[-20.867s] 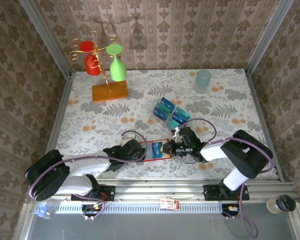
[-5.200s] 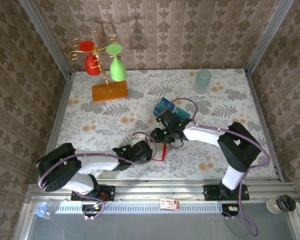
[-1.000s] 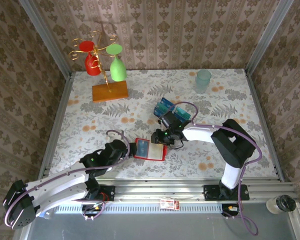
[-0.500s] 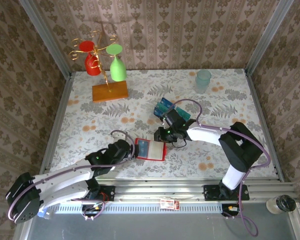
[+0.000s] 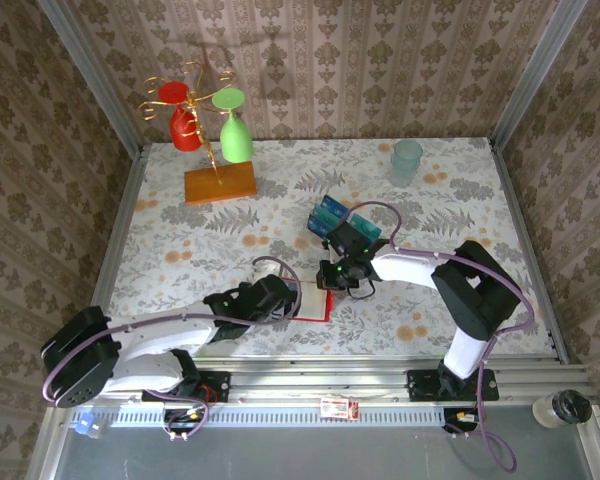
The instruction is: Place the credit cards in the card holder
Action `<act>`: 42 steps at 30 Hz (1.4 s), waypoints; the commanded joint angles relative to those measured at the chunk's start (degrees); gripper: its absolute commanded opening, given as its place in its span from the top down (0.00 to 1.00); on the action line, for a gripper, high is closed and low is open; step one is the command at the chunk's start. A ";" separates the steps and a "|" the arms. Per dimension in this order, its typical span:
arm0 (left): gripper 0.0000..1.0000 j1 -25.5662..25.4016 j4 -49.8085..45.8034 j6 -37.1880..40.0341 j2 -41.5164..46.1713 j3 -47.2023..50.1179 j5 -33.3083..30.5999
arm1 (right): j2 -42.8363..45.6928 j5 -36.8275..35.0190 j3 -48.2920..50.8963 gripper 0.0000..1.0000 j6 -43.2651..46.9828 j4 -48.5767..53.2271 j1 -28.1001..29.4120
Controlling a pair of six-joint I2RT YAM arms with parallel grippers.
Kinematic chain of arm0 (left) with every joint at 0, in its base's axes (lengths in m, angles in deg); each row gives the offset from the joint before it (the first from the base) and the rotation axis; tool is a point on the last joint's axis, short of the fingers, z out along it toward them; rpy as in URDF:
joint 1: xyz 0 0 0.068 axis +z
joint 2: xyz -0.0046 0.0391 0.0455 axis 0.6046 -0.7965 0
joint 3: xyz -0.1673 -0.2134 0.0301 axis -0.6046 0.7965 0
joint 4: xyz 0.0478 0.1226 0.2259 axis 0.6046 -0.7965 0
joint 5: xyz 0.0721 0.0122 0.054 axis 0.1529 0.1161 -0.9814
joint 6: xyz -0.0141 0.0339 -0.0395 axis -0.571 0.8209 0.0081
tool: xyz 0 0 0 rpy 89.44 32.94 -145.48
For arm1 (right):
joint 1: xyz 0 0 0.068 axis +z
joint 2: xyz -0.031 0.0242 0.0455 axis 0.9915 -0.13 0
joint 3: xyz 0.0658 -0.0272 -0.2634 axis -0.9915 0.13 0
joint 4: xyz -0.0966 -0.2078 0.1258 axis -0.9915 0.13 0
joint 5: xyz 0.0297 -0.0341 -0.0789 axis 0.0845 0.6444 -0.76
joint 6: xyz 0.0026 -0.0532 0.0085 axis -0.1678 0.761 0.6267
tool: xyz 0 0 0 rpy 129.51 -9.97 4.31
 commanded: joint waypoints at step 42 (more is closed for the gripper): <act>0.33 -1.08 8.06 -1.63 -8.85 4.62 0.81 | -0.15 3.70 -1.58 0.55 -5.92 -6.50 1.35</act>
